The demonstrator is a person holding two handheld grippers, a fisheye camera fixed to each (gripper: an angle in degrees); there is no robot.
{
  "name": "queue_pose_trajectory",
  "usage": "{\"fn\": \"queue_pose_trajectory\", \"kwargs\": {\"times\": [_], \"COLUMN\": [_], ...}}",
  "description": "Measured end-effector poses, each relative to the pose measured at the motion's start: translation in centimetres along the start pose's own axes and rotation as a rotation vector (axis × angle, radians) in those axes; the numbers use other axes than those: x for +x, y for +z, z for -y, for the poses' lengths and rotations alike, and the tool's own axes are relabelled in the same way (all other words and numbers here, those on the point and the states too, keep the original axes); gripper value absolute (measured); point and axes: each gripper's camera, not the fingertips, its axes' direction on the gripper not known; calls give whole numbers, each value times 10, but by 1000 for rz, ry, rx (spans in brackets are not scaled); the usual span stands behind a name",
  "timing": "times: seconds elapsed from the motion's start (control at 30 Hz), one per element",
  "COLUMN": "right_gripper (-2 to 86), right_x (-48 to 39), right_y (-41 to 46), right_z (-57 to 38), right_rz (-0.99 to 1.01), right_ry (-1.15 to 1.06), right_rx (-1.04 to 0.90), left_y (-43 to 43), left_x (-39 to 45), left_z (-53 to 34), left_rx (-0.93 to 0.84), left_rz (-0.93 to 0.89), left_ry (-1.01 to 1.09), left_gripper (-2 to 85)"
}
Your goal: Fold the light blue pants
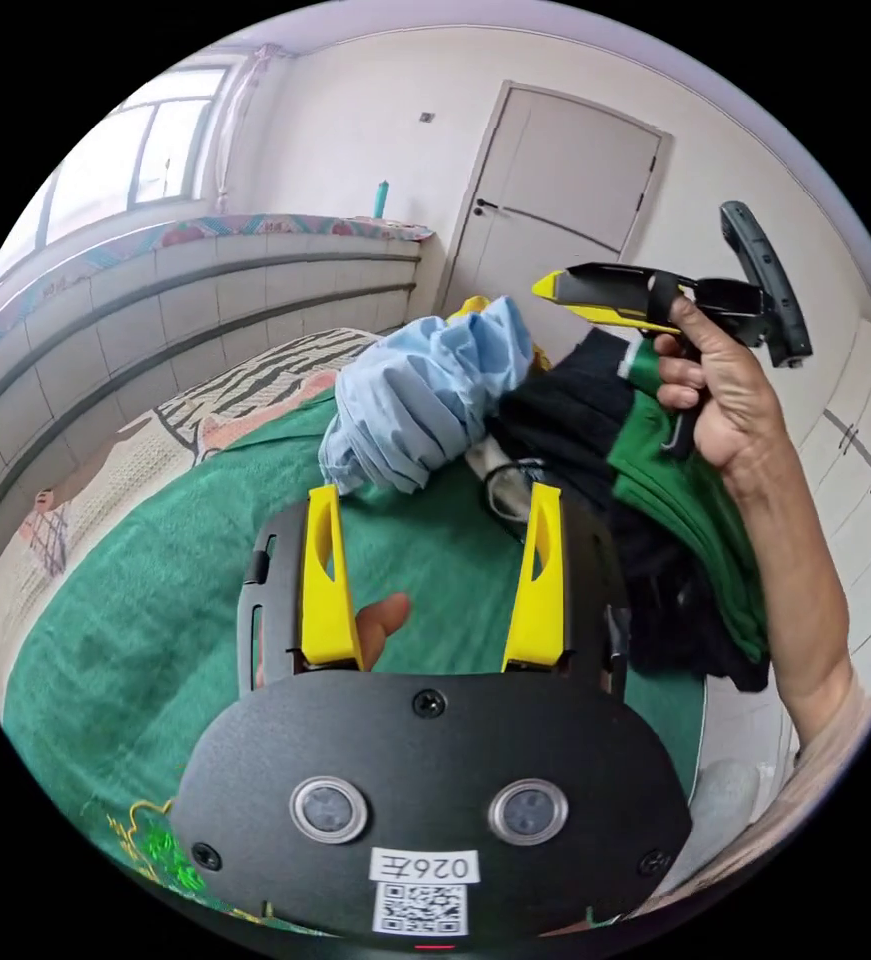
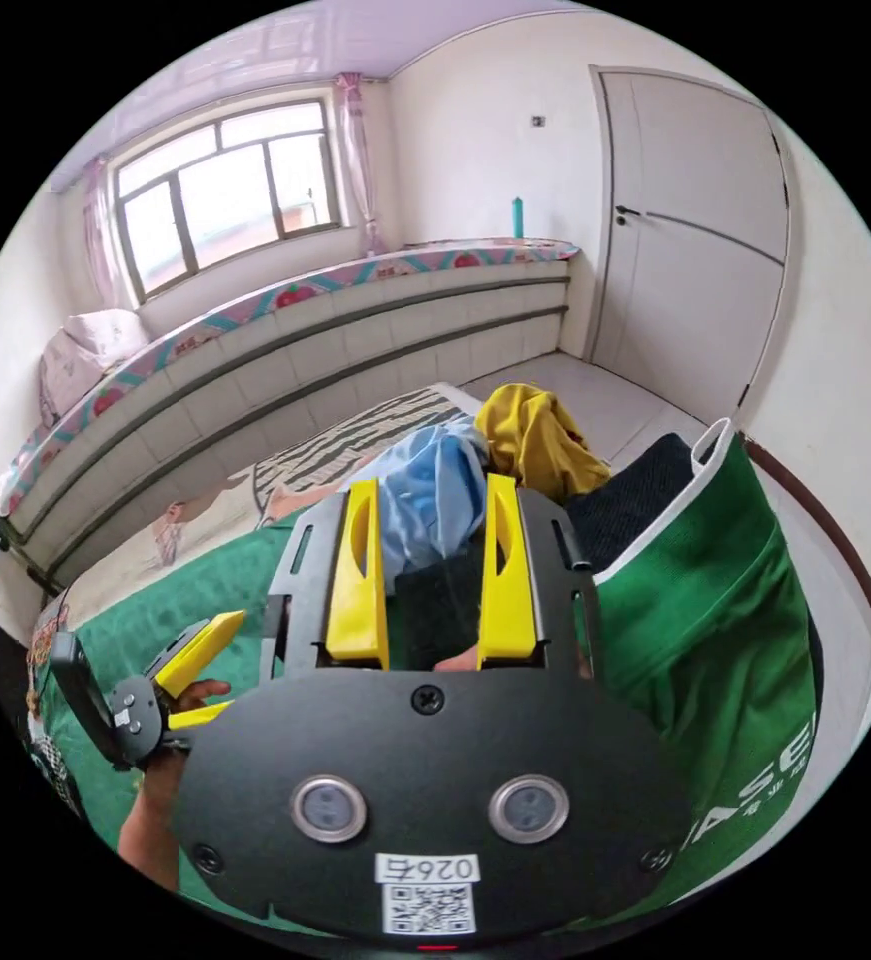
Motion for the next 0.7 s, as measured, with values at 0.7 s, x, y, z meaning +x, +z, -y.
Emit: {"fn": "queue_pose_trajectory", "kwargs": {"times": [0.7], "right_gripper": [-13], "right_x": [-79], "right_y": [-78], "right_z": [-152], "right_rz": [538], "right_ry": [-230], "right_rx": [124], "left_y": [-66], "left_x": [-64], "left_z": [23], "left_rx": [-76], "left_rz": [-47], "left_ry": [19], "left_gripper": [24]}}
